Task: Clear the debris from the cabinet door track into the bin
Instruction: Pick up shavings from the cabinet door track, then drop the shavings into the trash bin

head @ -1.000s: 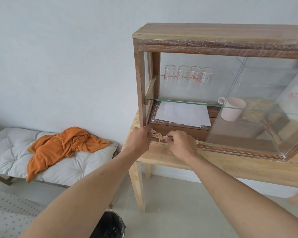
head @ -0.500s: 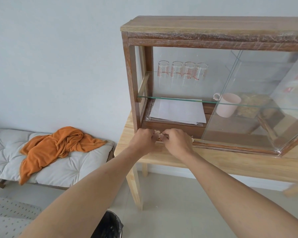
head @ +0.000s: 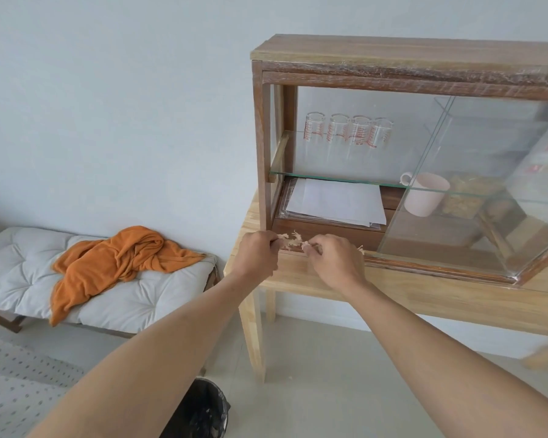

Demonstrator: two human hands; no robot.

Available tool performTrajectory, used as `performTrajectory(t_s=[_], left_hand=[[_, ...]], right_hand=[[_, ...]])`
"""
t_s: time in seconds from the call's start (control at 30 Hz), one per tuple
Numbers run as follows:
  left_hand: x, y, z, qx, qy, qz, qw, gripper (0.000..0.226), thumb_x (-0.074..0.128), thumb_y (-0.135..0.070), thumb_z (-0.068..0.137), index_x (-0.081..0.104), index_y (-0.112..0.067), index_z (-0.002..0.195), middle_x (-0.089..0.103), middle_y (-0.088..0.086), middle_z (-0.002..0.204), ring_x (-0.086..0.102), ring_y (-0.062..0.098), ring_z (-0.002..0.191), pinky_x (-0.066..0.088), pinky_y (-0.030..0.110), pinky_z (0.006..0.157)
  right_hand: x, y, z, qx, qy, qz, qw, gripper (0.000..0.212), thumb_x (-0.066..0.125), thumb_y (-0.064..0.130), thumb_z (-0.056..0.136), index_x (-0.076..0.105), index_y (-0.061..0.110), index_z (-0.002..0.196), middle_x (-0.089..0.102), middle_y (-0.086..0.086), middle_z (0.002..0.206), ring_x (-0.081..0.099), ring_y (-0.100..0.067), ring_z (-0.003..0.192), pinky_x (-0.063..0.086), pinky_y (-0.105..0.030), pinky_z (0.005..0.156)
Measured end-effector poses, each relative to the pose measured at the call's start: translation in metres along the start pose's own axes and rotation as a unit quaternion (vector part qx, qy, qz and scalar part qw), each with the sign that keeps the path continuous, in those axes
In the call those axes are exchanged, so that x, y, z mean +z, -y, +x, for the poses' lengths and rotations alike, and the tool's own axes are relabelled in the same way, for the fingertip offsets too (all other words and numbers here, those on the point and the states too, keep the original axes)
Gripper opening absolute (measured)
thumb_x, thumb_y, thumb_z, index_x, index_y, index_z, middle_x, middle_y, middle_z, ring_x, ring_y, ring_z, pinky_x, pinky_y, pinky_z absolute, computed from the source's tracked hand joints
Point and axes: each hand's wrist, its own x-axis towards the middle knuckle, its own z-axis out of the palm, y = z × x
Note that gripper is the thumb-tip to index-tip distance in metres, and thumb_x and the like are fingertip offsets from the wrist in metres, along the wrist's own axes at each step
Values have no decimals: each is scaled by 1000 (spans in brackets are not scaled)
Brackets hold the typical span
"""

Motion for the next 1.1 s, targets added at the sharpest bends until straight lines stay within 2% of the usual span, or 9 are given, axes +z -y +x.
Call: performTrajectory(t_s=[0.17,0.33,0.43,0.5,0.6,0.77,0.9,1.0,1.1], left_hand=[[-39,31,-55,-19,-15,-12,1000,24,61,-17,104,73,-8,86,69,13,63,69,25,44,61,43,44],[-76,84,-108,-54,-29,-1,998,33,61,-16,104,67,-5,73,67,12,54,66,26,42,59,44,47],[-90,128,-142,-110,-40,-3,993,32,59,-18,104,66,-16,73,65,7,53,65,23,42,58,40,45],[-93,161,-164,-160,-39,-8,986,29,60,-19,104,66,-16,75,66,6,59,67,23,47,60,40,49],[-87,215,-196,-225,-32,3,974,25,60,-23,103,69,-12,82,70,5,67,71,27,59,63,46,63],[-51,306,-246,-318,-18,24,948,31,58,-21,105,64,-20,75,69,0,69,70,12,50,65,37,61],[-13,374,-267,-393,-13,15,919,27,58,-20,103,65,-14,77,71,8,75,74,23,60,65,47,67],[13,415,-272,-434,30,10,901,9,59,-10,98,68,-10,100,73,15,95,75,34,80,64,50,78],[34,442,-279,-446,80,26,891,31,57,-9,95,58,-7,126,68,18,115,66,40,104,59,48,91]], right_hand=[[7,34,-34,-15,22,7,1000,26,60,49,99,79,31,103,77,8,95,71,-25,97,49,-35,70],[31,76,-73,-39,66,24,997,29,58,51,101,79,33,106,78,7,99,71,-26,98,51,-35,74],[63,100,-97,-56,113,45,991,27,59,50,100,78,32,98,73,9,86,69,-24,91,49,-35,71],[93,115,-114,-68,153,51,985,27,59,53,99,76,33,96,64,12,75,67,-22,85,47,-34,68],[148,134,-140,-101,203,44,973,29,58,54,99,75,31,99,69,11,88,67,-22,90,48,-34,69],[256,147,-183,-131,295,28,946,28,57,51,100,74,30,99,73,9,99,69,-22,96,53,-36,74],[346,146,-211,-144,340,-4,929,30,55,52,100,73,28,96,73,9,100,70,-23,96,50,-35,72],[408,139,-224,-145,354,-29,923,33,54,54,101,74,27,103,75,6,105,71,-27,101,48,-36,72],[443,126,-232,-125,367,-50,920,39,56,54,101,71,25,121,75,2,118,70,-30,111,53,-41,82]])
